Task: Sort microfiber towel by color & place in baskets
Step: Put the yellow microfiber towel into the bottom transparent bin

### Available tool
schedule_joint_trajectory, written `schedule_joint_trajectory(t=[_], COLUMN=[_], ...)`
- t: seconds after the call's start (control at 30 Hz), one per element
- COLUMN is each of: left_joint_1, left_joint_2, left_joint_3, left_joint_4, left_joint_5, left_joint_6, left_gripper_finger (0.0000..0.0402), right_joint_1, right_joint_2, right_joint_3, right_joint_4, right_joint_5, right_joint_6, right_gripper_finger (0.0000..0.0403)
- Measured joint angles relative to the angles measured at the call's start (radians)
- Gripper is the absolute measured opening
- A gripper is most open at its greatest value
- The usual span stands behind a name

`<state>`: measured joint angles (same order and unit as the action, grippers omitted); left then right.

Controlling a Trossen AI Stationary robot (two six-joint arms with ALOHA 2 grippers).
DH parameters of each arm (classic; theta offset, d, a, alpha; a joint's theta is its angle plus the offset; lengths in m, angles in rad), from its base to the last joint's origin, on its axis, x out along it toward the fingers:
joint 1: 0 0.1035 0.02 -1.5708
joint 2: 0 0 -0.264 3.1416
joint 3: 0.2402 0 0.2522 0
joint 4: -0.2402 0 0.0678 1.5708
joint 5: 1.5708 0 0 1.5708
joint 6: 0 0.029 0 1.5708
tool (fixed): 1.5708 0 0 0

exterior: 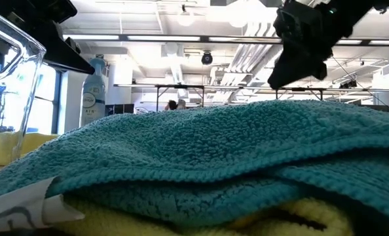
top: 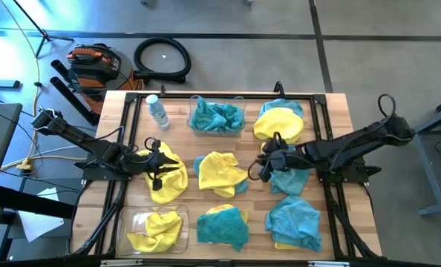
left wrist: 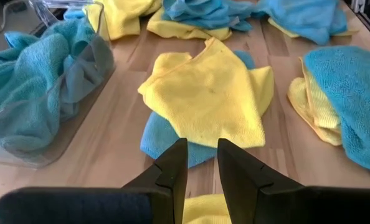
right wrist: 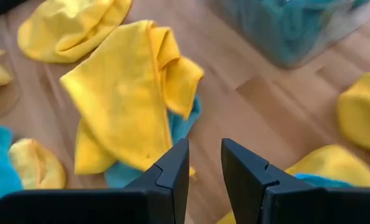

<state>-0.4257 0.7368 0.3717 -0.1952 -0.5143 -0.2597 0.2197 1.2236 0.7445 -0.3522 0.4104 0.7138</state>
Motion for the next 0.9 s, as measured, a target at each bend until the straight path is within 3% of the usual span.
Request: schedule_joint_trajectory(t=[0.27, 0.5, 0.67, 0.8, 0.9], left_joint_1=[0.000, 0.056, 0.112, 0.141, 0.148], left_joint_2=[0.000, 0.013, 0.042, 0.096, 0.164], left_joint_3=[0.000, 0.000, -0.001, -0.001, -0.001], left_joint_4=[0.022, -0.183, -0.283, -0.293, -0.299], left_joint_5=[-0.006, -0.036, 0.085, 0.221, 0.250], left_joint_6=[-0.069, -0.342, -0.424, -0.354, -0.327], left_gripper_finger=[0.0074, 0.0114, 0.0157, 0.0167, 0.0168], right_joint_1=[0.068, 0.105, 0.110, 0.110, 0.110], right_joint_2=[0.001, 0.001, 0.001, 0.002, 0.002], right_joint_3=[-0.135, -0.160, -0.160, -0.160, -0.160], right_joint_4=[0.238, 0.289, 0.304, 0.305, 0.306], right_joint_5=[0.029, 0.096, 0.109, 0.109, 0.116], right_joint_6=[0.012, 0.012, 0.008, 0.004, 0.010], right_gripper_finger=[0.0087, 0.0087, 0.0087, 0.0087, 0.0087])
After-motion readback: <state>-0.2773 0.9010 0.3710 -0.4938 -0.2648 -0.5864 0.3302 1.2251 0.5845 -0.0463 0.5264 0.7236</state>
